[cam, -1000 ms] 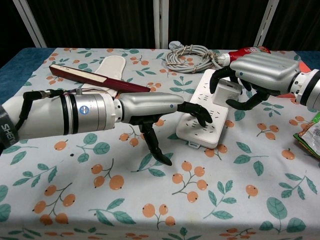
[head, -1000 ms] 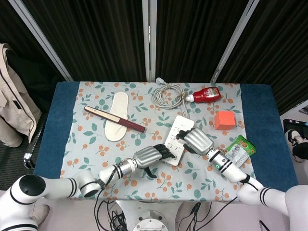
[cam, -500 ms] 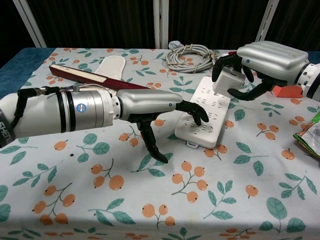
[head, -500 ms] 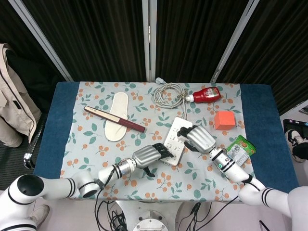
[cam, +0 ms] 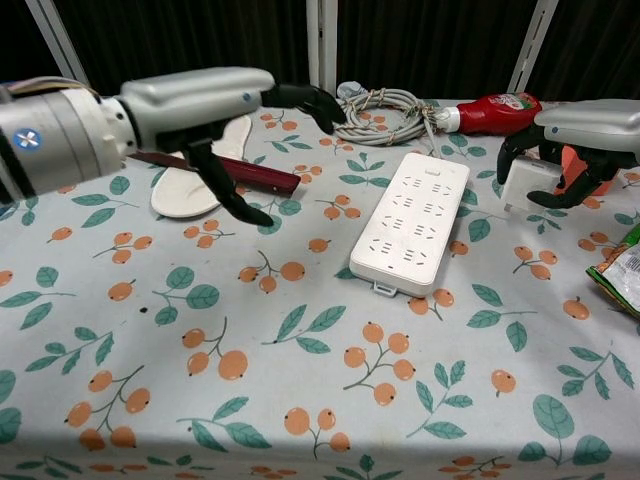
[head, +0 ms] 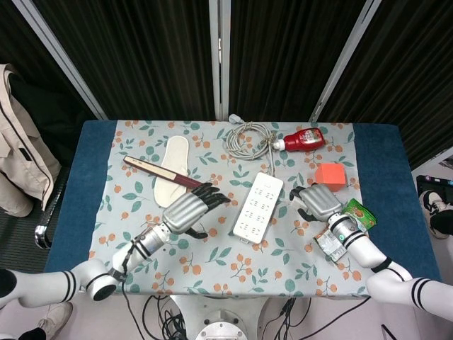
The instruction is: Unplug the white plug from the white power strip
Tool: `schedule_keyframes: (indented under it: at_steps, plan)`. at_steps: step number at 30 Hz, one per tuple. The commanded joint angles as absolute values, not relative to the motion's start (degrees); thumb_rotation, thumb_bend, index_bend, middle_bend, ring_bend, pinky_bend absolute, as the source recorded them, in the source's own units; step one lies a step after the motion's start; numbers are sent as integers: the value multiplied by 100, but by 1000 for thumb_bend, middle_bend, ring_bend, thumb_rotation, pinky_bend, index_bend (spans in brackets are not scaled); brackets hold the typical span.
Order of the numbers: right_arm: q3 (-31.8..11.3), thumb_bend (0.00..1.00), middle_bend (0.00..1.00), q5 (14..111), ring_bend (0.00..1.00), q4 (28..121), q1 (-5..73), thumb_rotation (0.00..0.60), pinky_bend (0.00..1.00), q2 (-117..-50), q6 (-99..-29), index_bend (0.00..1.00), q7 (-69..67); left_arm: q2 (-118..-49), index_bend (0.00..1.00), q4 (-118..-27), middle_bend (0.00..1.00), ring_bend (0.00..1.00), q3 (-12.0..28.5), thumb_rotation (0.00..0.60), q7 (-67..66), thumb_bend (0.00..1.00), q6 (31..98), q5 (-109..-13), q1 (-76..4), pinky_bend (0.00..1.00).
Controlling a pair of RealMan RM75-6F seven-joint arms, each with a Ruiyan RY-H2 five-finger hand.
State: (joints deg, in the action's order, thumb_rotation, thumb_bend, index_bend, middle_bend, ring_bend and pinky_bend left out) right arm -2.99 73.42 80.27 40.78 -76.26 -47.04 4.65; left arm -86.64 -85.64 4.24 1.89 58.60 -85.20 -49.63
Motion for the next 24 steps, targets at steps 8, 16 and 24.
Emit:
schedule_keyframes:
  at_steps: [8,16,24]
  plan:
    - [-432,313,74,7340,0,8512,3858,600,154,-7202,-5127,0,595,-7631,143,-8908,178,94,503,600,-233,81,6784,-7765,-3921,90]
    - [-320,327,115,7750,0,9137,2932,600,154,-6407,-6598,0,329,-6700,143,-8936,178,94,285,600,-124,80,7630,-7378,-2816,89]
    - [37,327,116,8254,0,9449,1510,600,154,-5886,-8478,0,-197,-6186,143,-9199,178,94,-10,600,-126,80,8852,-7424,-1590,84]
